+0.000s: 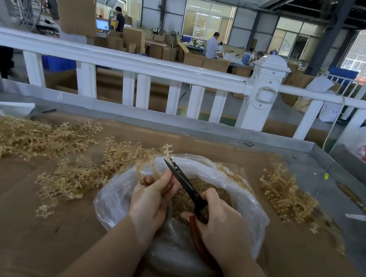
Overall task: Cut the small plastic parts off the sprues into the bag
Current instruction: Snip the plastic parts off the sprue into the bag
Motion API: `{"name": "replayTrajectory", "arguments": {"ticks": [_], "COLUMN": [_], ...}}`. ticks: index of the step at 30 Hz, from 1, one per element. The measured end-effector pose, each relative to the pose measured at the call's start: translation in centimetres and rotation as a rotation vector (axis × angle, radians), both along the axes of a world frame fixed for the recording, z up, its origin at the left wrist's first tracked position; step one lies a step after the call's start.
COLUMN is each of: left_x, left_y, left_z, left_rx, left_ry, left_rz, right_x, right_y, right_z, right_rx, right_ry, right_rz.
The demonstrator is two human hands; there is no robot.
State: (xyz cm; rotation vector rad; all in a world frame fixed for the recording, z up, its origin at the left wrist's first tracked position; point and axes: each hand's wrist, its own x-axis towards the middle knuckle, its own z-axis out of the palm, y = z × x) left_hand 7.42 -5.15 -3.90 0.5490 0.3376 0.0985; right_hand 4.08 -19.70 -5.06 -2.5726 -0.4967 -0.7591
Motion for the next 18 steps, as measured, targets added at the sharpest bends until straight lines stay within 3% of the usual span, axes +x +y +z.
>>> {"name": "replayTrajectory", "arguments": {"ticks": [18], "left_x": [0.3], "left_y": [-0.28], "left_z": [-0.19], "left_rx": [0.061], "left_ry": [-0.011], "left_rz": [0.039], "right_x": [0.28], "right_y": [-0.43], "right_z": [-0.11], "right_rx": [0.005], "right_ry": [0.005], "right_rz": [0.018]}}
